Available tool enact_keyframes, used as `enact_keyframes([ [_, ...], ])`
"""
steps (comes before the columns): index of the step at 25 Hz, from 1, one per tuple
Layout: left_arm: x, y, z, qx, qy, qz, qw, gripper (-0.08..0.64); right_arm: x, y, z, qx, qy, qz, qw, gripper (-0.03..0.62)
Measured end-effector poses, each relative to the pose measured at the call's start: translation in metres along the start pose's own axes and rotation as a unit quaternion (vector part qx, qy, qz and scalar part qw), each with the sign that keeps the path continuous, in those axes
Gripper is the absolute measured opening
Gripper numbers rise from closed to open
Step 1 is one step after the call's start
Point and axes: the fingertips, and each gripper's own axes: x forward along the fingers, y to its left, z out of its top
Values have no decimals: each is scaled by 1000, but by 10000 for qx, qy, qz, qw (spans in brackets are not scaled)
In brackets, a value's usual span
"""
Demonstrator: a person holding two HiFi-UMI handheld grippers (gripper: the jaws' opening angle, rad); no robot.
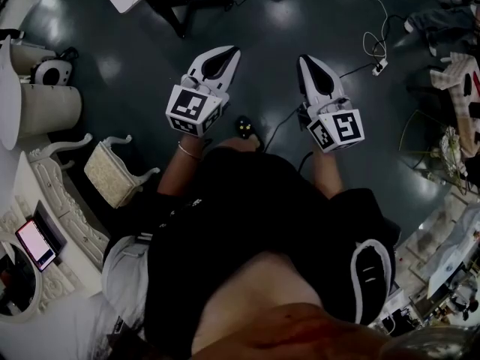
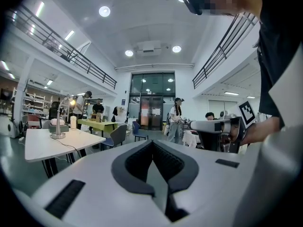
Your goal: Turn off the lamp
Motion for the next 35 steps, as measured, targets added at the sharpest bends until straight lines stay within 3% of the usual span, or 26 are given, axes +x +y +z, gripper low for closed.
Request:
enact_keyframes([
  [17, 49, 14, 8, -133, -160, -77, 9998, 6, 21, -40, 11, -40, 11, -97, 9999, 0],
  [35, 65, 33, 12, -182, -272, 101, 9994, 6, 51, -56, 12, -40, 106, 174, 9998, 0],
])
